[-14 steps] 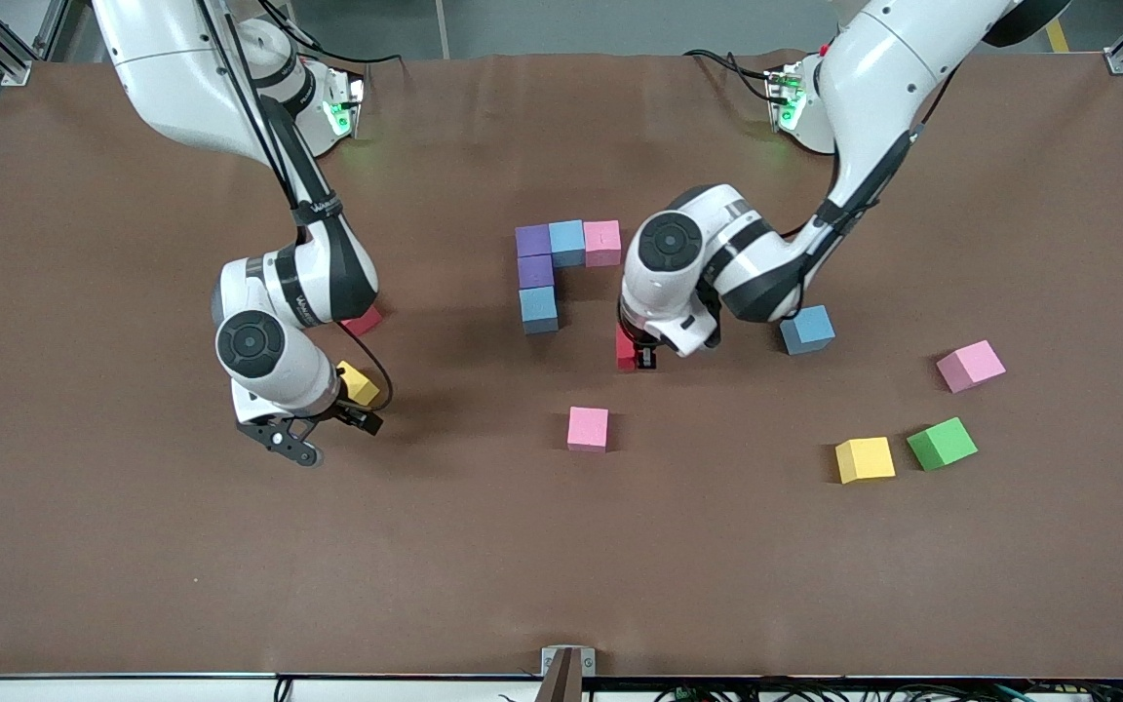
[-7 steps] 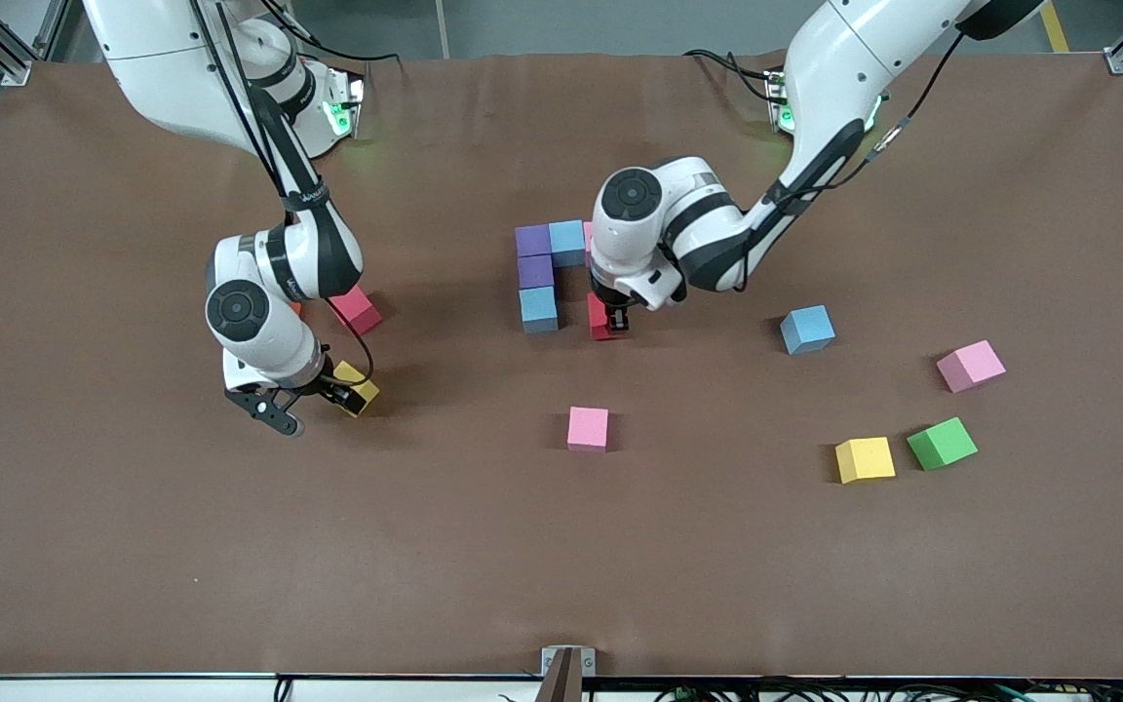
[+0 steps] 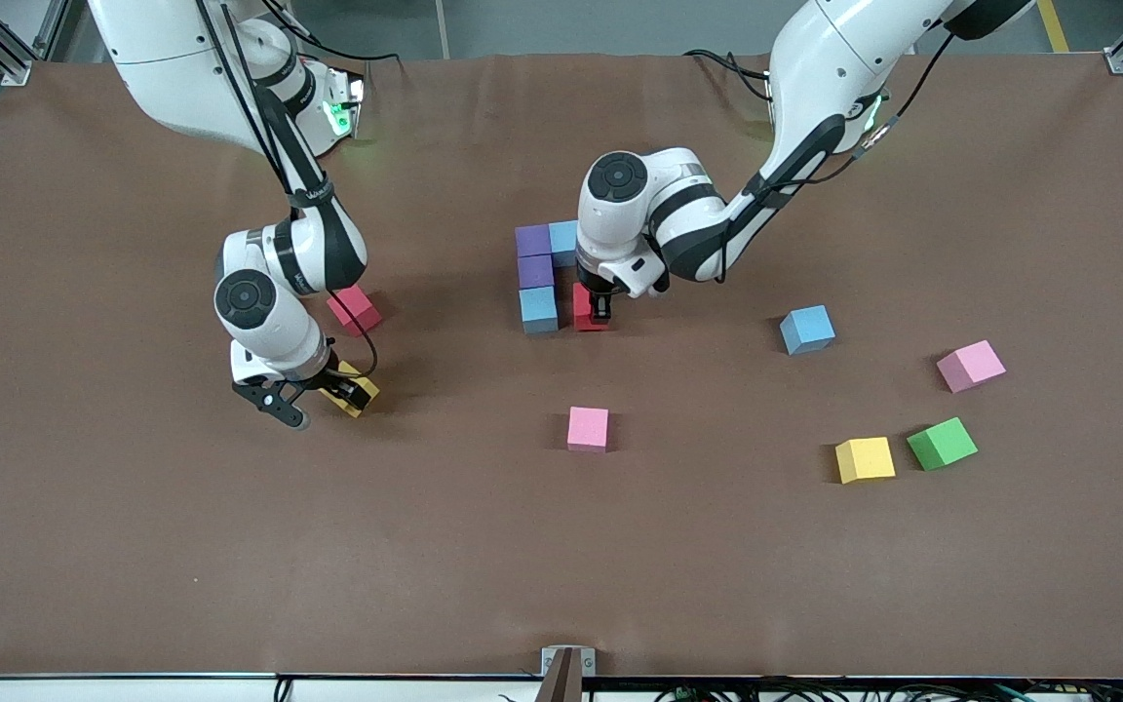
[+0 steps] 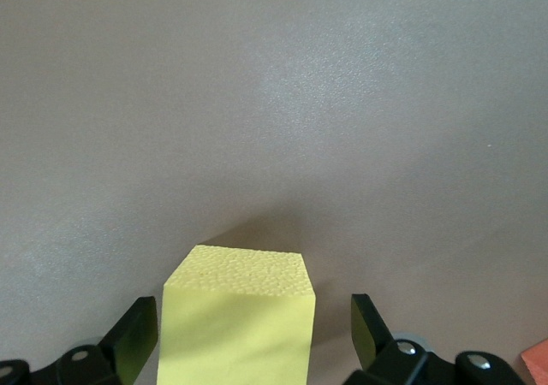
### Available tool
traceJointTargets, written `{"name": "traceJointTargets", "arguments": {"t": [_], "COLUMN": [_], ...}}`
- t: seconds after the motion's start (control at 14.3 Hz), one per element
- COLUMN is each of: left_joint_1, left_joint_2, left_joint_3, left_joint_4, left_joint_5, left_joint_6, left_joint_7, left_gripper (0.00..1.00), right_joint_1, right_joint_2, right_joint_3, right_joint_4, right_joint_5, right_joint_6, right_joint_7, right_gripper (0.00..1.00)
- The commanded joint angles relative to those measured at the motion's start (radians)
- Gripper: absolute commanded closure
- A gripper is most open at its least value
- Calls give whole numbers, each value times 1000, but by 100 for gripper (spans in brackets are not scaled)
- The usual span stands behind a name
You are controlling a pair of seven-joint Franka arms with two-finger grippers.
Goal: Arrange 11 blocks into digit 3
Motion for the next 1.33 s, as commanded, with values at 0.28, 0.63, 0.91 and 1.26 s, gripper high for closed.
{"name": "traceJointTargets", "arguments": {"t": [0.28,0.63,0.91,1.26], "left_joint_1": [-41,-47,-47,-56], "left_joint_2": [15,44,57,81], "left_joint_3": [2,5,8,11], "left_joint_4": [9,43,57,78], "left_joint_5": [54,52,54,54], "left_joint_6": [13,13,13,13], "left_joint_7": [-291,-342,-363,-364], "left_gripper": [64,64,64,64], "right_joint_1": [1,9,30,85], "right_joint_2": [-15,-18,-20,4], "right_joint_3": [16,16,33,99], "right_joint_4": [-29,-1,164,294], "right_joint_5": [-5,-5,4,3], "right_joint_6": [5,-47,-293,-313], "right_joint_7": [15,-112,-353,-467], "right_gripper": [28,99,100,100]}}
